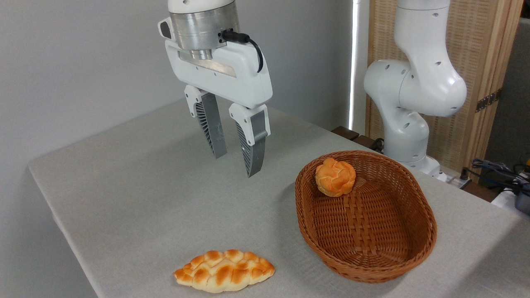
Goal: Put bread into the basket
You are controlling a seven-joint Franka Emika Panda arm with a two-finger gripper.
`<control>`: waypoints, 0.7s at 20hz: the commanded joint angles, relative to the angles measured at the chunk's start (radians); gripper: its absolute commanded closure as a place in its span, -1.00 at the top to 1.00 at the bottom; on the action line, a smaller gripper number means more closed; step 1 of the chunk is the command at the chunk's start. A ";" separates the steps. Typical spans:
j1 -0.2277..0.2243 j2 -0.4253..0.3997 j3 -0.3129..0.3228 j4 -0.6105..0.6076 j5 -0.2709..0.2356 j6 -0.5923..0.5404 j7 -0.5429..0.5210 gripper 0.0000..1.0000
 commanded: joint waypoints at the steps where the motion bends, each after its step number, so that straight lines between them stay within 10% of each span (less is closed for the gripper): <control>1: -0.006 -0.004 0.009 -0.037 -0.009 0.066 -0.004 1.00; 10: -0.006 0.008 0.011 -0.277 -0.004 0.453 -0.002 1.00; 14: -0.006 0.039 0.012 -0.291 0.011 0.507 0.189 1.00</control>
